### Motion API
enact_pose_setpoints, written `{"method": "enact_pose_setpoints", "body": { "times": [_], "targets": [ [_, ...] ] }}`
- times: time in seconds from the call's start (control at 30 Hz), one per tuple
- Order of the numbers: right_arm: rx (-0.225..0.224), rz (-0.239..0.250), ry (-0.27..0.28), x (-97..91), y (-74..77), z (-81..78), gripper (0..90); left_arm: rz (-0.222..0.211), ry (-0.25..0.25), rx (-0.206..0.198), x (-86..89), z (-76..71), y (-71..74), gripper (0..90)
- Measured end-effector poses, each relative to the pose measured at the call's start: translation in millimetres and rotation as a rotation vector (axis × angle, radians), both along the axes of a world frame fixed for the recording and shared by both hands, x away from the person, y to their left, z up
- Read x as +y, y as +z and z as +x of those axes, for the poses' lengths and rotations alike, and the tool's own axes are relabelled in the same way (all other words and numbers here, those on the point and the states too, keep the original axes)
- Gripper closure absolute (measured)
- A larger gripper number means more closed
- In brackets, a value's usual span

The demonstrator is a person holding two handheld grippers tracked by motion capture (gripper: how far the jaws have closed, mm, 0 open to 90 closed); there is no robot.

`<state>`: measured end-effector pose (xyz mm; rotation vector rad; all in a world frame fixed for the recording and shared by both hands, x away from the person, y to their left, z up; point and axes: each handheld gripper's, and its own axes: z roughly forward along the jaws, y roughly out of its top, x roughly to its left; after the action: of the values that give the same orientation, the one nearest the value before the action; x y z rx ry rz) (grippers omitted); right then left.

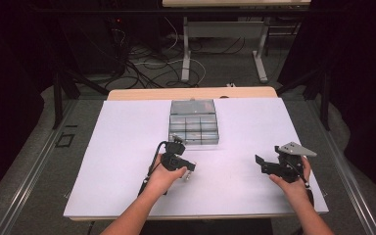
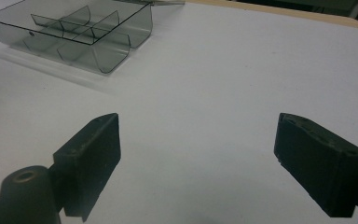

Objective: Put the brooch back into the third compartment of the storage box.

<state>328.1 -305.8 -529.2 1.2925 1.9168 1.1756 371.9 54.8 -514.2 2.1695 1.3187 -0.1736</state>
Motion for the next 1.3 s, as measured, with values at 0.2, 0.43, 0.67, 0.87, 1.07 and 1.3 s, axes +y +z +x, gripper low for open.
{"method": "enact_pose_setpoints", "body": {
  "times": [0.2, 0.43, 0.67, 0.87, 1.07, 1.3],
  "targets": [
    [0.003, 0.004, 0.001, 0.1, -0.2, 0.0, 14.3, 0.013, 0.009, -0.023, 1.8, 1.7, 3.9, 80.2],
    [0.004, 0.001, -0.002, -0.2, -0.2, 0.0, 14.3, 0.017, 0.014, -0.077, 4.4, 5.0, 6.9, 80.2],
    [0.006, 0.000, 0.003, 0.1, -0.6, 0.0, 14.3, 0.046, 0.013, -0.122, 4.4, 7.9, 10.1, 80.2],
    [0.004, -0.003, 0.003, -0.2, -0.8, 0.1, 14.3, 0.071, 0.008, -0.179, 5.1, 10.3, 13.4, 80.2],
    [0.007, -0.002, 0.002, 0.0, -1.1, 0.2, 14.3, 0.089, -0.005, -0.223, 5.8, 13.2, 19.1, 80.2],
    [0.007, -0.001, 0.003, 0.1, -1.3, 0.3, 14.3, 0.099, -0.015, -0.265, 3.4, 15.9, 26.4, 80.2]
  ]
}}
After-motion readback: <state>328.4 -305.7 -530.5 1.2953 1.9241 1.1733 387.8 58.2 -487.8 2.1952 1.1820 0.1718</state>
